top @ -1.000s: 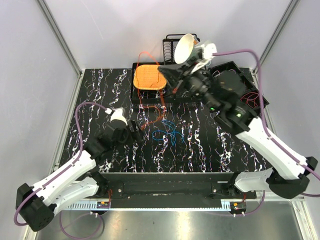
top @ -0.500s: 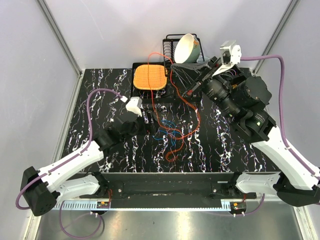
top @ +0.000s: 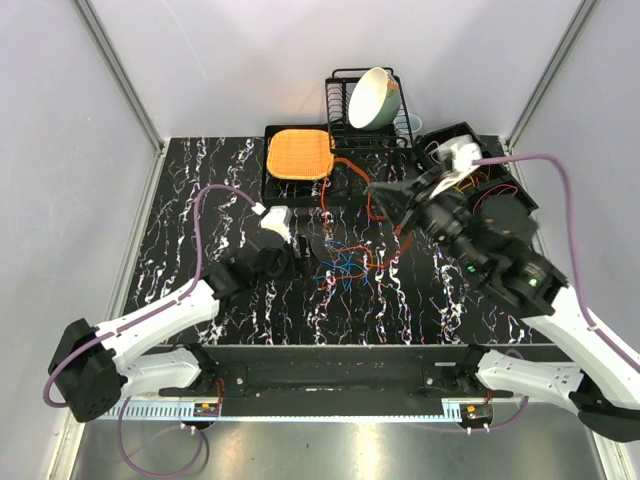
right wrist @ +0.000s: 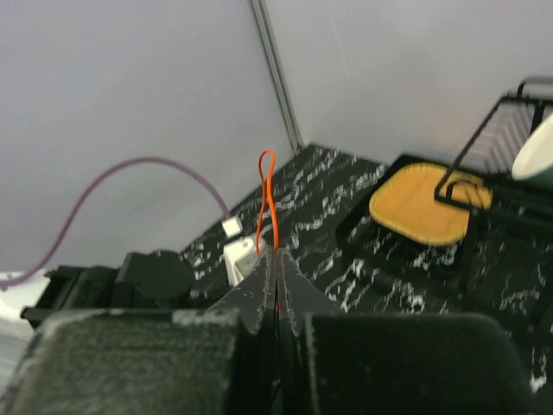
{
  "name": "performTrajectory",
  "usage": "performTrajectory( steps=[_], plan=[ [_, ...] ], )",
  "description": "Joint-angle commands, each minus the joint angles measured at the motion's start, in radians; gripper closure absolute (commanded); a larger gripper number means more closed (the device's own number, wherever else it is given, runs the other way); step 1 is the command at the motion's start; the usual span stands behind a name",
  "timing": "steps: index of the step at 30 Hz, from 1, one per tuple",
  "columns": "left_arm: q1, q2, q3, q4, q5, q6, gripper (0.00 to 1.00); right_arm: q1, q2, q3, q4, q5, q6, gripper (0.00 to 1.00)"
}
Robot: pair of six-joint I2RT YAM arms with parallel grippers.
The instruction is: Untangle the cables
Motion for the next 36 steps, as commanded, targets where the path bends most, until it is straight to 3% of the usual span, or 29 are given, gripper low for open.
performTrajectory(
  steps=[1, 7, 16, 26, 36],
  plan=[
    [-0.007, 0.038, 0.032, 0.085, 0.009, 0.004, 0.18, -0.002, 0.032, -0.121, -0.052, 0.012, 0.09, 1.0],
    [-0.007, 0.06, 0.035, 0.083, 0.018, 0.004, 0.19, 0.0, 0.105, -0.236, 0.007, 0.012, 0.135, 1.0],
    [-0.007, -0.003, -0.042, 0.077, -0.003, -0.015, 0.2, -0.002, 0.197, -0.234, 0.088, 0.006, 0.098, 1.0],
    [-0.007, -0.02, -0.054, 0.046, -0.031, 0.007, 0.22, -0.002, 0.19, -0.398, 0.088, 0.121, 0.081, 1.0],
    [-0.007, 0.008, -0.048, 0.048, -0.02, 0.007, 0.23, -0.002, 0.348, -0.463, 0.061, 0.062, 0.162, 1.0]
  ],
)
